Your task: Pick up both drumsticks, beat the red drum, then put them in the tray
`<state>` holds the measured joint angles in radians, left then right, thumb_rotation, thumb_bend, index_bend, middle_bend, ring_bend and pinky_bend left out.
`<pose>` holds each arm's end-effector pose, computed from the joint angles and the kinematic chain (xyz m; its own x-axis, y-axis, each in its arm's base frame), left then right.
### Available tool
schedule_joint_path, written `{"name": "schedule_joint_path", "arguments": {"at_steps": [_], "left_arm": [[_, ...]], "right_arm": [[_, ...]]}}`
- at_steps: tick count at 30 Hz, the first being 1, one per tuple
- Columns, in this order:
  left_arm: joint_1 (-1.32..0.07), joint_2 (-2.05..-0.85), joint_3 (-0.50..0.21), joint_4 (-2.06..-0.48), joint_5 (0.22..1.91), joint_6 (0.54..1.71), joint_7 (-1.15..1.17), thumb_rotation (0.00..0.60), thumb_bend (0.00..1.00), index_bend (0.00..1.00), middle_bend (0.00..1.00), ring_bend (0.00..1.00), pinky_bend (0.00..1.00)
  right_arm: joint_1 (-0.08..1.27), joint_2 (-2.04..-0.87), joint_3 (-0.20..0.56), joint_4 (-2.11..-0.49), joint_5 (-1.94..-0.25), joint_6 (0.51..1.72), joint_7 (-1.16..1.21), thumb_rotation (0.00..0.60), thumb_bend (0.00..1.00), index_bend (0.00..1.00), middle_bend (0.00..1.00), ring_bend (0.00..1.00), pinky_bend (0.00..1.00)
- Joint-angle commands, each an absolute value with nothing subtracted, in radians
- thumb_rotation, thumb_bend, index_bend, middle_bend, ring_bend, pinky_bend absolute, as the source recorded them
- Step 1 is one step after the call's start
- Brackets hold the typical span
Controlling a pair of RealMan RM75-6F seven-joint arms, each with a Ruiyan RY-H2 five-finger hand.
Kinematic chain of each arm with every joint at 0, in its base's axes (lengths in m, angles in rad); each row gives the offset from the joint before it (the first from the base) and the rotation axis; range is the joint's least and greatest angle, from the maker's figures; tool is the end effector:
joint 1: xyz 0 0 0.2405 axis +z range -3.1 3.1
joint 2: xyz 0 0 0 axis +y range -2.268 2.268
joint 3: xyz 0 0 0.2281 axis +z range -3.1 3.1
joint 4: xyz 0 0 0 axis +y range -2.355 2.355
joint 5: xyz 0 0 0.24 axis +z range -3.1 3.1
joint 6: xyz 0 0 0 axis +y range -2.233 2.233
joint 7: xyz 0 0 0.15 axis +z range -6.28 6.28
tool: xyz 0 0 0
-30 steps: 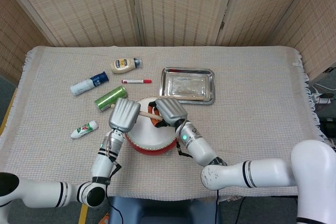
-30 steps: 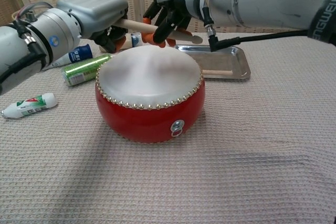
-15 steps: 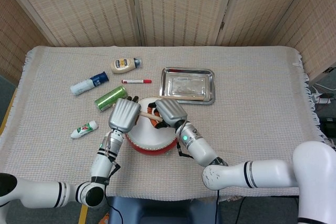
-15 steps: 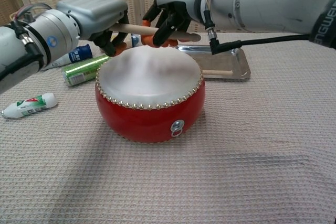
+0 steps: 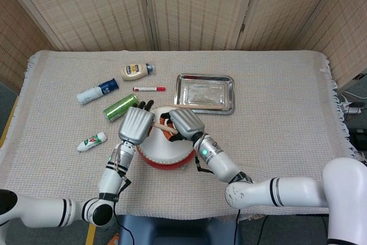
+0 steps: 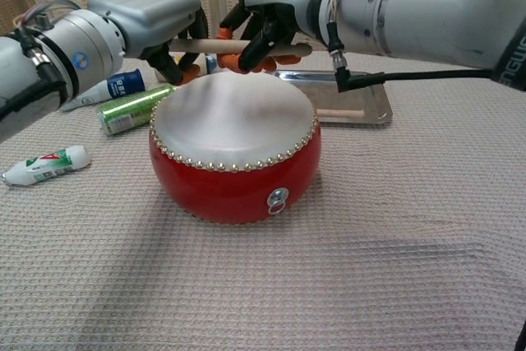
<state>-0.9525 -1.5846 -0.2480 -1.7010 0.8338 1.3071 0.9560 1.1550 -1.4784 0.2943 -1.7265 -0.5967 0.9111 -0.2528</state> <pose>-0.0225 0.3335 -0.0177 0.6397 -0.0564 0.7666 0.7153 -0.3212 -0.6206 0.0278 -0.3411 -0.0420 0.1309 -0.4801 0.8674 -0.9333 -0.3548 -0.0556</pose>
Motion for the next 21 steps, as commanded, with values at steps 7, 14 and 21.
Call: {"name": "schedule_joint_path", "arguments": {"at_steps": [7, 14, 21], "left_arm": [[-0.941, -1.562, -0.258, -1.701, 0.817, 1.3, 0.938, 0.6, 0.45, 0.0, 0.17, 0.23, 0.41], [-0.928, -1.535, -0.264, -1.706, 0.819, 1.302, 0.914, 0.6, 0.43, 0.0, 0.14, 0.21, 0.39], [-0.919, -1.517, -0.265, -1.706, 0.816, 1.3, 0.901, 0.6, 0.43, 0.0, 0.14, 0.21, 0.38]], "right_arm": [[1.081, -1.472, 0.294, -1.691, -0.776, 0.881, -0.14, 0.6, 1.0, 0.93, 0.79, 0.76, 0.91], [1.035, -1.457, 0.29, -1.68, -0.893, 0.875, -0.068, 0.6, 1.0, 0.93, 0.79, 0.76, 0.91], [1.011, -1.438, 0.288, -1.677, -0.939, 0.865, -0.034, 0.6, 1.0, 0.93, 0.79, 0.76, 0.91]]}}
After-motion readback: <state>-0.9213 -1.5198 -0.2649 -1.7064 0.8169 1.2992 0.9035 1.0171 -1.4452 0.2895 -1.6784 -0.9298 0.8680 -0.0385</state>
